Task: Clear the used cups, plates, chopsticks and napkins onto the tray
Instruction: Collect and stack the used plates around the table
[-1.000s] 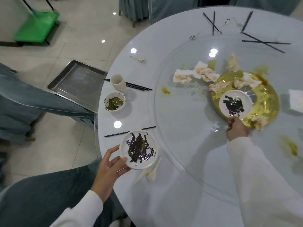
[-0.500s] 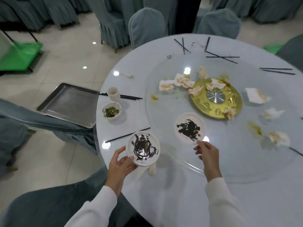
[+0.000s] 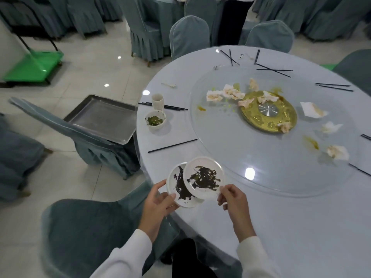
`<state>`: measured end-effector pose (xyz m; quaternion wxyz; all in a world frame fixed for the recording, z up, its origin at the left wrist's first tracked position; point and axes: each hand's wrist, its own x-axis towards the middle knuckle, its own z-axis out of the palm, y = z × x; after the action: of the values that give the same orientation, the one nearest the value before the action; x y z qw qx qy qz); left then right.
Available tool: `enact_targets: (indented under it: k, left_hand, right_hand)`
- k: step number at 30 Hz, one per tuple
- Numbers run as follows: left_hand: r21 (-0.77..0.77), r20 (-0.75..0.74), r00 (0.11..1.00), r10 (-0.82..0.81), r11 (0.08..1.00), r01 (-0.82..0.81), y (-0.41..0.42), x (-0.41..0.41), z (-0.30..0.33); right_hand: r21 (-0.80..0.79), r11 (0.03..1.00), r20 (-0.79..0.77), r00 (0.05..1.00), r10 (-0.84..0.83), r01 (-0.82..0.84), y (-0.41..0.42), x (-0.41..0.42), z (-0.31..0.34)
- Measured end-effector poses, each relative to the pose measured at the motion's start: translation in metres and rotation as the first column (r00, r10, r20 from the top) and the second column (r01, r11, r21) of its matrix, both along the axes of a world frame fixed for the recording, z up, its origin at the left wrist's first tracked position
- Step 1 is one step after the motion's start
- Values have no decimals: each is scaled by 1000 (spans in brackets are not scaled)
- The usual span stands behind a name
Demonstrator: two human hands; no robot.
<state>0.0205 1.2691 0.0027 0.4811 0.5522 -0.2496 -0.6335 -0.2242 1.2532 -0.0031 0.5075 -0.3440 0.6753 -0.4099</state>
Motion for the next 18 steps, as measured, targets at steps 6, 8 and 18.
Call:
enact_targets:
  k: [6,8,18]
  left_hand:
    - [-35,-56,998,20,999,-22,73,27,9]
    - [-41,-69,997,23,999,-26,95,37,12]
    - [-44,-62,997,46,998,-49,170,87,13]
  right_hand:
    - [14,994,-63,992,113,-112,57,33,12]
    - [17,985,-74,982,171,-171,76,45,13]
    - [-71,929,-160,923,349,-364,132,96,8]
